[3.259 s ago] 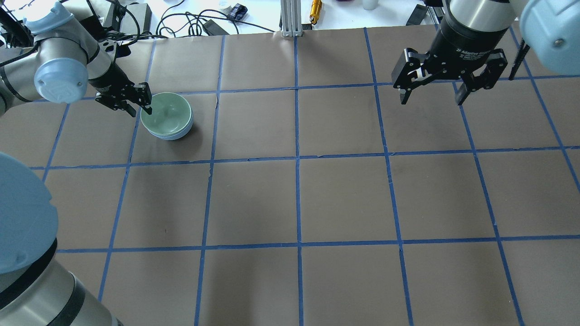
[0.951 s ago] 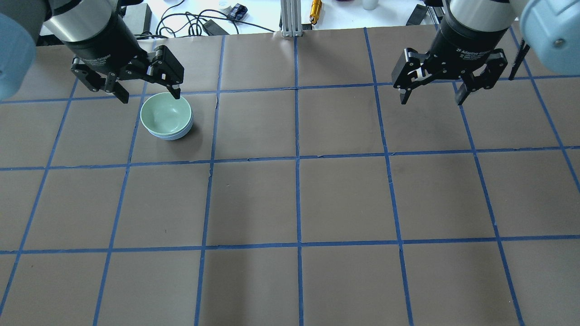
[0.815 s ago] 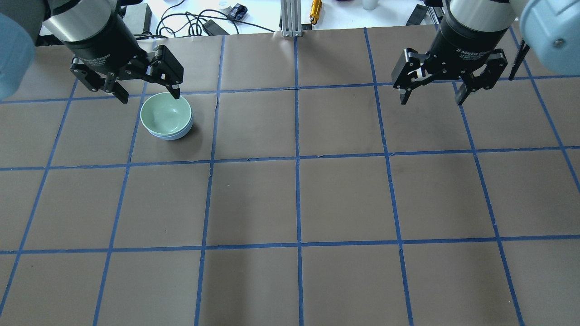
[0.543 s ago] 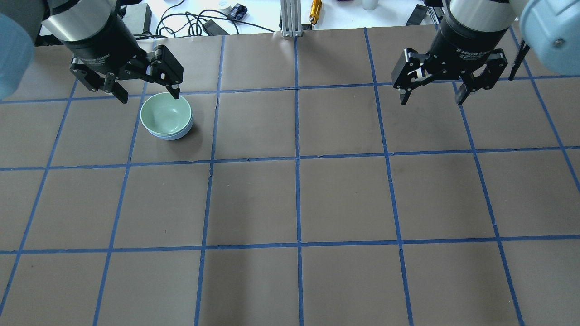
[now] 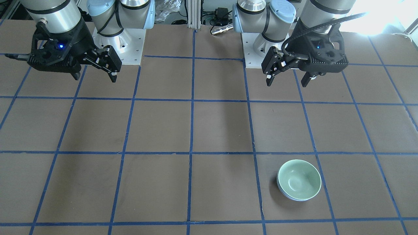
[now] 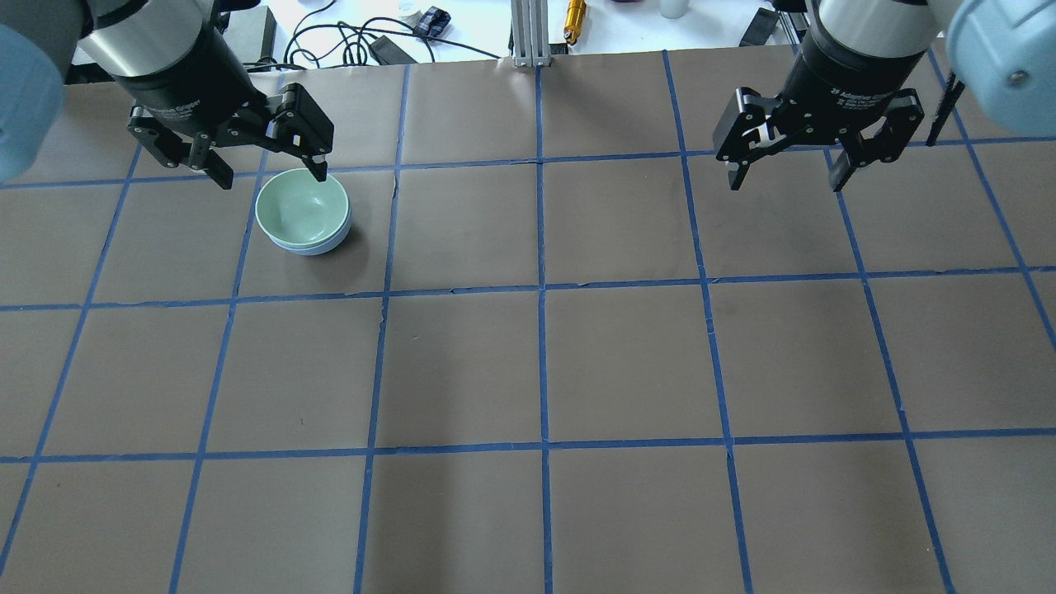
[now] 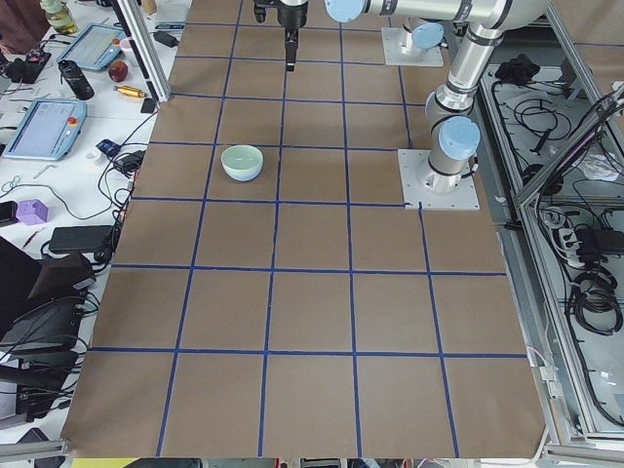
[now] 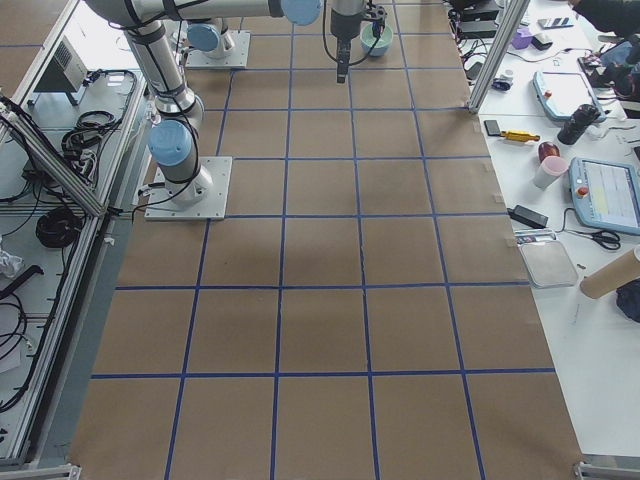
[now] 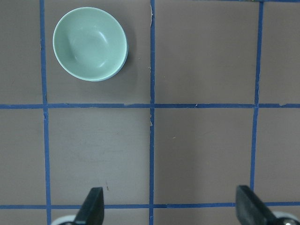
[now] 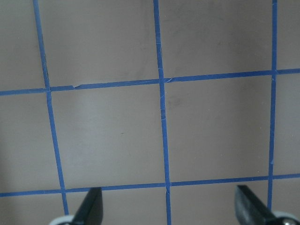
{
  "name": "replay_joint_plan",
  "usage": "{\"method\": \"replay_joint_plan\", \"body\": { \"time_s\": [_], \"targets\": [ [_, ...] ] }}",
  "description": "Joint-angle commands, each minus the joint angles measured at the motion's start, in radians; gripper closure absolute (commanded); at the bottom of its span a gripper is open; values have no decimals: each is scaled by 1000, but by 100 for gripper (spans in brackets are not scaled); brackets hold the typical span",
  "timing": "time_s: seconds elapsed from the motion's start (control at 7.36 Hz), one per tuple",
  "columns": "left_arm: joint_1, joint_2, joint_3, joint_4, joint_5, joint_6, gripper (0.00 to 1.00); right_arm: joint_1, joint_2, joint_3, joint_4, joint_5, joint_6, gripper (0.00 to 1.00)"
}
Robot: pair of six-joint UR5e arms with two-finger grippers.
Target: Stack green bowl on blue bowl
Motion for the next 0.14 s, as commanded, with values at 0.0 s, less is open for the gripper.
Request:
{"method": "replay_joint_plan", "body": {
  "time_s": [0.0],
  "targets": [
    [0,0,-1,0,0,2,0,0,0,0,0,0,0,0]
  ]
}}
